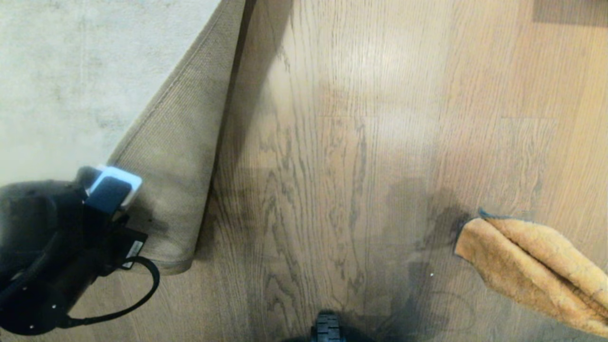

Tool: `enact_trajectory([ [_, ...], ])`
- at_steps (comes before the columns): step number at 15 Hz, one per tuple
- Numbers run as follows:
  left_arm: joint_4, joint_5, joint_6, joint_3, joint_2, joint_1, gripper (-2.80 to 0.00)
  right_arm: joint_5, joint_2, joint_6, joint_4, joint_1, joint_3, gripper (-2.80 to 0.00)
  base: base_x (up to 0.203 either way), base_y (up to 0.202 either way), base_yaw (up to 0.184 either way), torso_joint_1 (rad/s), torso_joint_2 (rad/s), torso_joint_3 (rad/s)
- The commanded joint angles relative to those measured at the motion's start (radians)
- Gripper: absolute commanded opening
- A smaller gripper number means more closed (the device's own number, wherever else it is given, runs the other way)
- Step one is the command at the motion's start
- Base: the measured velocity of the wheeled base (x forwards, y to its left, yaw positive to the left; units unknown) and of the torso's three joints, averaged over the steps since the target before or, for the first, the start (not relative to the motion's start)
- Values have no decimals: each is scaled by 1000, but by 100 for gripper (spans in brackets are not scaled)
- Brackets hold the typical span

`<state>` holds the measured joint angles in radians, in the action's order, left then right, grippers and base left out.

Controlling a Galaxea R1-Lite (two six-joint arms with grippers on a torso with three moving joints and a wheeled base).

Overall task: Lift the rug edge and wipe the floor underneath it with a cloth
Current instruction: Wipe the floor under the carpet with a rag

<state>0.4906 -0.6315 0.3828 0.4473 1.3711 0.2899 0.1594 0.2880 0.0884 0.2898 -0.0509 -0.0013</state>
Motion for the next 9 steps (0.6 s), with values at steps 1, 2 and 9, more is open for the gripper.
enact_trajectory([
  [1, 2, -4, 2, -4, -7, 3, -280, -32, -26, 3, -43, 0, 1, -280, 0, 0, 0, 0, 0, 0],
  [2, 2, -4, 2, -4, -10, 3, -280, -49, -26, 5, -76, 0, 1, -280, 0, 0, 0, 0, 0, 0],
  [9, 3, -2, 2, -4, -18, 2, -280, -78, -47, -26, -231, 28, 1, -280, 0, 0, 0, 0, 0, 0],
])
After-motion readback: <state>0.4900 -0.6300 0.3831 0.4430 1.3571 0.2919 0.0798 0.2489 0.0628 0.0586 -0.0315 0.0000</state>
